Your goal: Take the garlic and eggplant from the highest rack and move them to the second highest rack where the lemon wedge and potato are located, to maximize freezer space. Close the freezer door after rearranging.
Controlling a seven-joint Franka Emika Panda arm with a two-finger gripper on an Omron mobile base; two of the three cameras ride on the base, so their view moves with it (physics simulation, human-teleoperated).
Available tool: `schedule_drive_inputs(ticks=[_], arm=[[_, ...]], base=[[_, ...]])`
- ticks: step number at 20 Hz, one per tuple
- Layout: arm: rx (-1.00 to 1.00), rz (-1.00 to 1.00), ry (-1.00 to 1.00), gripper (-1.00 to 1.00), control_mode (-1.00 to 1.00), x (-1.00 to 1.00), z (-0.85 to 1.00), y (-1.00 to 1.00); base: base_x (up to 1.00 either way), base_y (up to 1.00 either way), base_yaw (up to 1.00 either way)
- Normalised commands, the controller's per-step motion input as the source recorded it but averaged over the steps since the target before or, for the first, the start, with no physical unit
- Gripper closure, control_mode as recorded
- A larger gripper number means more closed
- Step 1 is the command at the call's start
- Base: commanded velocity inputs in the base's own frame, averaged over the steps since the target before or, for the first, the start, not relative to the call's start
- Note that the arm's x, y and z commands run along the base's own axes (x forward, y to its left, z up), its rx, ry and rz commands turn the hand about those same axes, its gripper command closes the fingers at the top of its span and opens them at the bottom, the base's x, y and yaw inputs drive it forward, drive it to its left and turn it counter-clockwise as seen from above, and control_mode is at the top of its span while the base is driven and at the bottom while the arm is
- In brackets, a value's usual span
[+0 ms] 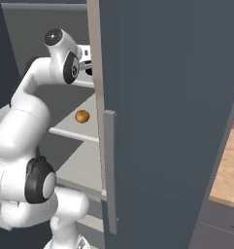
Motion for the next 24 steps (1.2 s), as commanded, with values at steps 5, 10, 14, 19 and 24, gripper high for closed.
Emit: schedule_drive_inputs(ticks=[5, 10, 14, 19, 24], arm=[[0.0, 0.0, 0.04, -1.0, -1.0, 0.28, -0.02, 0.0], [0.0, 0.0, 0.04, -1.0, -1.0, 0.18, -0.06, 0.0], [0.0, 0.0, 0.1, -1.0, -1.0, 0.18, -0.29, 0.0], [0.0, 0.0, 0.02, -1.0, -1.0, 0.24, -0.18, 0.0], [0.0, 0.0, 0.0, -1.0, -1.0, 0.3, -0.06, 0.0]], base=[[0.0, 0.0, 0.0], [0.0, 0.0, 0.0], [0.0, 0.0, 0.0], [0.0, 0.0, 0.0], [0.0, 0.0, 0.0]])
